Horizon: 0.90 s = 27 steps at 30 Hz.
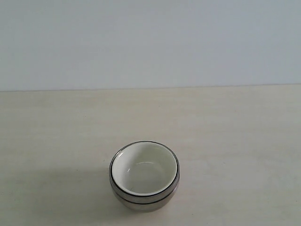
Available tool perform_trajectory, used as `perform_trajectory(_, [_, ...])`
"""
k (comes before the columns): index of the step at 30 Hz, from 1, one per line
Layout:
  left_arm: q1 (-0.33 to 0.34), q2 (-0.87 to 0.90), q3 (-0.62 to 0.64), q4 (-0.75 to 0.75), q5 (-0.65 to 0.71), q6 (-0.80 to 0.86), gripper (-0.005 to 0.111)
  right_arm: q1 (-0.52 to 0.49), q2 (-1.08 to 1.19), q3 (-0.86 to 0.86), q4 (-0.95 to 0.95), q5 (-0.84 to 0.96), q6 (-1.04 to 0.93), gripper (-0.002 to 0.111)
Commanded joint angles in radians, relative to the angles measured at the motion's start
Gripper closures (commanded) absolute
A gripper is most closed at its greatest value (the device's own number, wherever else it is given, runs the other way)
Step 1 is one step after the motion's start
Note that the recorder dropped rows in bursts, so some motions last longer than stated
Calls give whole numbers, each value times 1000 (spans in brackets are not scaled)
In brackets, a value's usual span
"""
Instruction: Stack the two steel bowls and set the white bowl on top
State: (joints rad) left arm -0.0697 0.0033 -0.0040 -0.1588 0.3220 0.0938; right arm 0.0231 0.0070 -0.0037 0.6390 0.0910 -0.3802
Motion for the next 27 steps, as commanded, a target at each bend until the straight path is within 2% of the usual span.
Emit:
perform_trajectory(1, [3, -3, 4, -1, -7, 3, 74, -2, -7, 4, -5, -1, 1, 108])
perform_trajectory(15, [3, -3, 4, -1, -7, 3, 74, -2, -7, 4, -16, -1, 0, 108])
perform_trajectory(18, [3, -3, 4, -1, -7, 3, 74, -2, -7, 4, -168, 1, 0, 108])
perform_trajectory(21, [3, -3, 4, -1, -7, 3, 74, -2, -7, 4, -463, 28, 0, 108])
perform_trajectory(23, [3, -3, 4, -1, -7, 3, 74, -2, -7, 4, -588, 53, 0, 108])
perform_trajectory(27, [3, -3, 4, -1, -7, 3, 74, -2, -7, 4, -599, 95, 5, 108])
